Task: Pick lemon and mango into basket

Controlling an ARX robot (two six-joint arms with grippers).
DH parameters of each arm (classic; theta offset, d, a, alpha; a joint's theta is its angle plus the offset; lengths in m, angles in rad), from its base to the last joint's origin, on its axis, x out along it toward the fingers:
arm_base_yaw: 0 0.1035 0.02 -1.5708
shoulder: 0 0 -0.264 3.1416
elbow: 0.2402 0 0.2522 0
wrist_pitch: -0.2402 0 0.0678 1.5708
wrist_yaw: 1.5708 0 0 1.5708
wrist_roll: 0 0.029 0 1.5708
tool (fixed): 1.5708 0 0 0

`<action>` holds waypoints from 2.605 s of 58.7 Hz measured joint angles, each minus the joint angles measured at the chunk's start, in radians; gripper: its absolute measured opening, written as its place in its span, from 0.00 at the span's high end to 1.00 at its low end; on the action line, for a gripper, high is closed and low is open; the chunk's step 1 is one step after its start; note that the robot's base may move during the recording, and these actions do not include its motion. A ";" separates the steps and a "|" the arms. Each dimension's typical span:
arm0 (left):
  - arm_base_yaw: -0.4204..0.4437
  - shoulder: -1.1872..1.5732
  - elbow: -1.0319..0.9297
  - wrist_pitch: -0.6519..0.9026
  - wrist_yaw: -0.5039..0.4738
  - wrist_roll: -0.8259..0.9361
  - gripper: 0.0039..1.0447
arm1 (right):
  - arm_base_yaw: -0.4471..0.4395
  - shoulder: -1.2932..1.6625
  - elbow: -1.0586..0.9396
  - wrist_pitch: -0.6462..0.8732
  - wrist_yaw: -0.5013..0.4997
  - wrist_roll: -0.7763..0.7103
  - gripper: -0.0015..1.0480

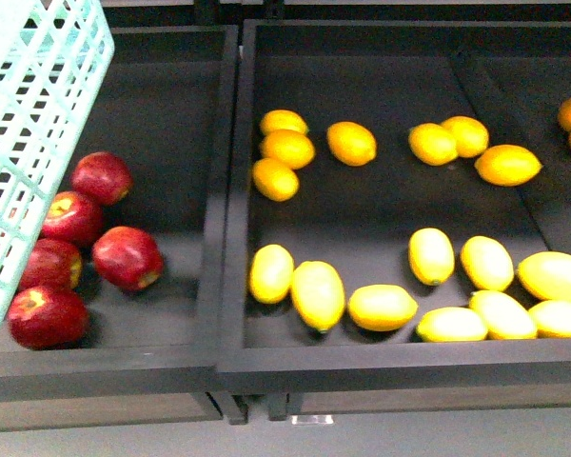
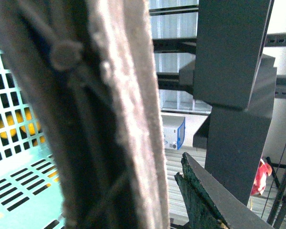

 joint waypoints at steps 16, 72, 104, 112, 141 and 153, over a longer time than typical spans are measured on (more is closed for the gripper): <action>0.000 -0.001 0.000 0.000 0.002 -0.001 0.74 | 0.000 0.000 0.000 0.000 -0.002 0.000 0.08; -0.182 0.171 0.186 -0.362 -0.065 0.558 0.74 | -0.001 0.000 0.000 0.000 -0.005 0.000 0.08; -0.544 0.645 0.422 -0.203 -0.012 0.472 0.94 | -0.001 0.000 0.000 0.000 -0.003 0.000 0.08; -0.618 0.721 0.492 -0.184 0.032 0.419 0.94 | -0.001 0.000 0.000 0.000 -0.003 0.000 0.08; -0.804 0.779 0.534 -0.129 0.138 0.431 0.94 | -0.001 0.000 0.000 0.000 -0.003 0.000 0.08; -0.796 0.779 0.534 -0.129 0.129 0.442 0.94 | -0.140 0.256 0.143 -0.311 -0.152 0.194 0.08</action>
